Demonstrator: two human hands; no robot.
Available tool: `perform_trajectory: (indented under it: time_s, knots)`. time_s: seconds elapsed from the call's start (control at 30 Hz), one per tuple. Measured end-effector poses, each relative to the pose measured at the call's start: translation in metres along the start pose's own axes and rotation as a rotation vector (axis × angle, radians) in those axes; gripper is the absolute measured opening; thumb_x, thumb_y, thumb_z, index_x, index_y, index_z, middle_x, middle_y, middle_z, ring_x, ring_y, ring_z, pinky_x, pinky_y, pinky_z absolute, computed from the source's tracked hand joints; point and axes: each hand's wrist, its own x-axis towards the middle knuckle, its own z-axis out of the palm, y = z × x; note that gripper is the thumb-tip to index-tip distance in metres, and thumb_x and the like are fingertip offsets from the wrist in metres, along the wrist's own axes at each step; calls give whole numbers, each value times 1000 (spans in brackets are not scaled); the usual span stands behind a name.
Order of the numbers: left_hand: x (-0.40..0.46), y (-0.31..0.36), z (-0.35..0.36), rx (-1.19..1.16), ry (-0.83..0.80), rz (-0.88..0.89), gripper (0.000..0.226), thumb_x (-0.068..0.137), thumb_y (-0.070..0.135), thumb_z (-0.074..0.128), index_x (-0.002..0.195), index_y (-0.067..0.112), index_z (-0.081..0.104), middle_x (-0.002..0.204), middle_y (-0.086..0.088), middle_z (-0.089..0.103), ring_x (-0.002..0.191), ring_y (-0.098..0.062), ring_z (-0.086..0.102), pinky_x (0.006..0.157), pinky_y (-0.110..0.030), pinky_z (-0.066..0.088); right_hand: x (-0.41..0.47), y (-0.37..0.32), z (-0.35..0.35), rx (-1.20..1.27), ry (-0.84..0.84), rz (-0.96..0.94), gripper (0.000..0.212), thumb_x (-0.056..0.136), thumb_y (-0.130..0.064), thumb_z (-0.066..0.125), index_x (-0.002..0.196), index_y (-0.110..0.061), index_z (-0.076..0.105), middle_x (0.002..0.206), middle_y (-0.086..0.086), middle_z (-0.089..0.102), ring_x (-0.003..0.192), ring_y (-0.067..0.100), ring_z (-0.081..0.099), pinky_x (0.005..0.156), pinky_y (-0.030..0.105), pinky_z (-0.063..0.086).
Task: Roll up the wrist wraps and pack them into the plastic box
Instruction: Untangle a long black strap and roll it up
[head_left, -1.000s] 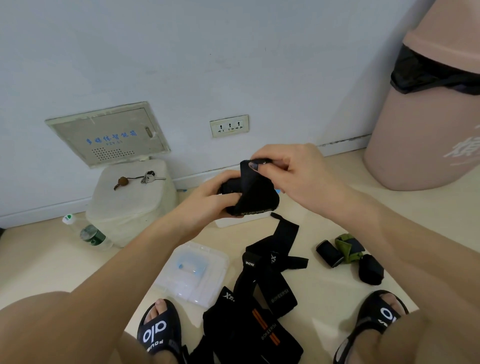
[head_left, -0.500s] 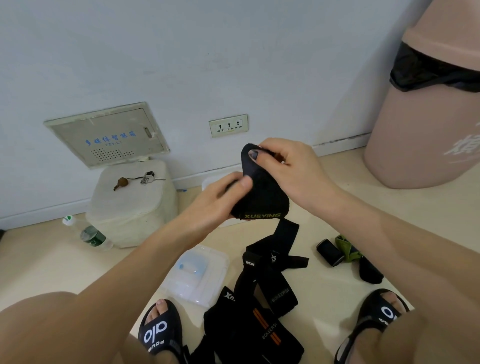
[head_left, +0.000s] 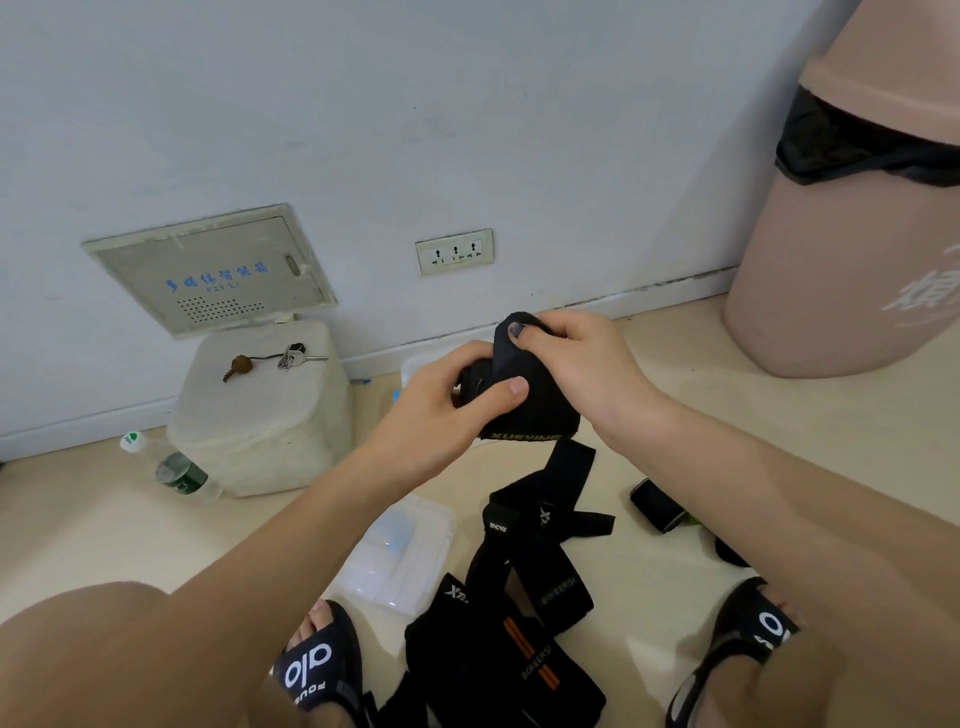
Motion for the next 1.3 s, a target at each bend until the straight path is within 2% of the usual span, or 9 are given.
perform_trajectory:
  time_s: [0.2, 0.4, 0.53, 0.6, 0.77, 0.9, 1.07, 1.23, 1.3]
  knots:
    - [-1, -5, 4, 65, 72, -54, 27, 92, 25, 73, 111, 35, 57, 94, 8, 69, 79, 0, 65, 71, -14, 49, -4, 7, 6, 58, -12, 168, 26, 96, -24, 61, 94, -1, 71, 85, 15, 68, 82, 30, 64, 76, 40, 53]
    - [-4, -2, 7, 74, 45, 6, 46, 90, 13, 73, 118, 30, 41, 94, 6, 66, 67, -3, 57, 61, -16, 46, -4, 10, 5, 188, -48, 305, 19, 96, -20, 59, 106, -7, 69, 96, 15, 68, 87, 27, 64, 78, 38, 51]
    - [-5, -3, 9, 114, -2, 87, 52, 90, 9, 72, 126, 41, 51, 103, 7, 67, 85, -7, 63, 72, -17, 49, -5, 13, -3, 393, -216, 515, 32, 98, -21, 54, 119, -2, 69, 105, 21, 73, 91, 33, 69, 95, 51, 56]
    - [-5, -4, 9, 166, -23, 127, 49, 89, 7, 72, 123, 39, 59, 107, 15, 67, 97, -5, 64, 79, -15, 49, -6, 15, -7, 485, -286, 583, 36, 99, -23, 53, 121, 0, 71, 116, 23, 74, 97, 34, 71, 97, 50, 57]
    - [-5, -5, 19, 238, -107, 156, 46, 80, 11, 79, 114, 39, 66, 109, 20, 68, 101, -3, 65, 83, -13, 48, -10, 25, -17, 481, -312, 659, 33, 98, -20, 56, 123, -2, 70, 118, 19, 73, 95, 33, 71, 77, 41, 60]
    - [-1, -8, 35, 235, -146, 114, 45, 69, 39, 74, 112, 45, 64, 114, 19, 63, 105, -7, 64, 92, -30, 56, -15, 36, -30, 412, -194, 701, 28, 102, -23, 56, 116, -4, 70, 105, 18, 75, 84, 31, 72, 68, 38, 60]
    - [6, -13, 56, 211, -151, 81, 48, 69, 45, 71, 117, 41, 65, 114, 19, 64, 106, -8, 65, 96, -34, 56, -32, 47, -59, 377, -3, 639, 26, 104, -18, 42, 117, -7, 62, 119, 21, 66, 105, 35, 66, 84, 47, 60]
    - [10, -17, 74, 175, -196, 32, 24, 84, 23, 77, 103, 34, 69, 95, 15, 68, 85, -3, 66, 71, -18, 53, -60, 42, -79, 110, 23, 369, 26, 102, -22, 47, 125, -21, 61, 119, 5, 66, 108, 20, 65, 94, 38, 56]
    - [13, -19, 79, 152, -200, -14, 22, 85, 18, 76, 104, 27, 71, 93, 9, 68, 79, 0, 64, 66, -15, 50, -75, 43, -83, -29, -89, 197, 33, 96, -16, 54, 127, -26, 63, 119, -5, 66, 109, 9, 64, 92, 25, 54]
